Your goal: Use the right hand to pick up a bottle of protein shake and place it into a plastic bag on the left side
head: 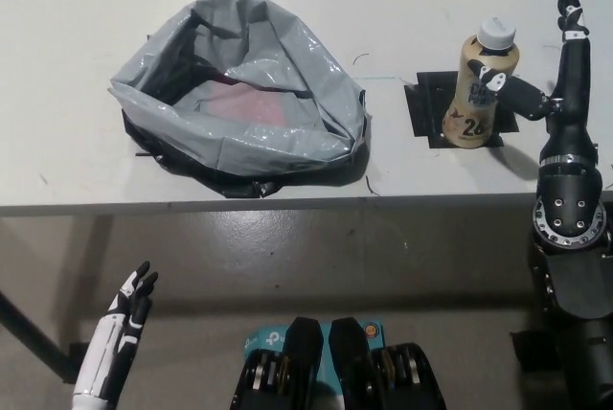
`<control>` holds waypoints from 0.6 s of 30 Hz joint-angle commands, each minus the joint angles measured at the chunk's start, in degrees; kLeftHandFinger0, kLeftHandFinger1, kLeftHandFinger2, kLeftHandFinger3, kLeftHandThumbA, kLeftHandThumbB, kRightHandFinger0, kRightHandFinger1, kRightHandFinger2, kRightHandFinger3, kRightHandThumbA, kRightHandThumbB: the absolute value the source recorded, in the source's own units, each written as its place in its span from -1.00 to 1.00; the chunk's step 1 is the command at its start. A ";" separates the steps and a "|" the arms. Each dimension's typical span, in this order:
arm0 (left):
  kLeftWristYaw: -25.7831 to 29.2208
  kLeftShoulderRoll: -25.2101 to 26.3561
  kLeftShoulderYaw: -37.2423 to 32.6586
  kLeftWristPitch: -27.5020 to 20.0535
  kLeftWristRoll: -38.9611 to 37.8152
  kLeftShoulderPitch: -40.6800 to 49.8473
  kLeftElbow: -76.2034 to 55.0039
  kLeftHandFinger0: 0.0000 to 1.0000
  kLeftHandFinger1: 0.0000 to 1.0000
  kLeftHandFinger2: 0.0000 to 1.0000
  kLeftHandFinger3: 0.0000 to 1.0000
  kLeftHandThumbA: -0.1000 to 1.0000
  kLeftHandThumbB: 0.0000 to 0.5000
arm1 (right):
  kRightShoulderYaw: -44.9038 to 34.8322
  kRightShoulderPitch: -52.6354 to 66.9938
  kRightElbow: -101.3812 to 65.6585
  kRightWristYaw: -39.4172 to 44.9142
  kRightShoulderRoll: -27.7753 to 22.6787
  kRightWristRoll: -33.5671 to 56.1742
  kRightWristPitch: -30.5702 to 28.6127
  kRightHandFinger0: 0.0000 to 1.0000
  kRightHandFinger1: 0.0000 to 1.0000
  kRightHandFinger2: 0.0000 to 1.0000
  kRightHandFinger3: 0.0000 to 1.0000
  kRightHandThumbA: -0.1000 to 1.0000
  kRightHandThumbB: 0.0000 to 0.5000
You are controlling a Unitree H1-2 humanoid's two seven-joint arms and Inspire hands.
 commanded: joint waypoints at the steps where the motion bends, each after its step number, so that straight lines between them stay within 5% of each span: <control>1: -0.79 1.57 -0.23 -2.61 0.70 0.49 -2.12 1.00 1.00 1.00 1.00 1.00 -0.28 | 0.33 -2.76 -0.19 1.32 -1.28 2.22 -0.73 1.00 1.00 1.00 1.00 0.97 0.69; 18: -0.83 1.49 -0.37 -1.48 0.50 0.15 -2.59 1.00 1.00 1.00 1.00 0.85 -0.30 | 1.40 -6.39 7.22 6.81 -0.12 7.67 -1.10 1.00 1.00 1.00 1.00 1.00 0.66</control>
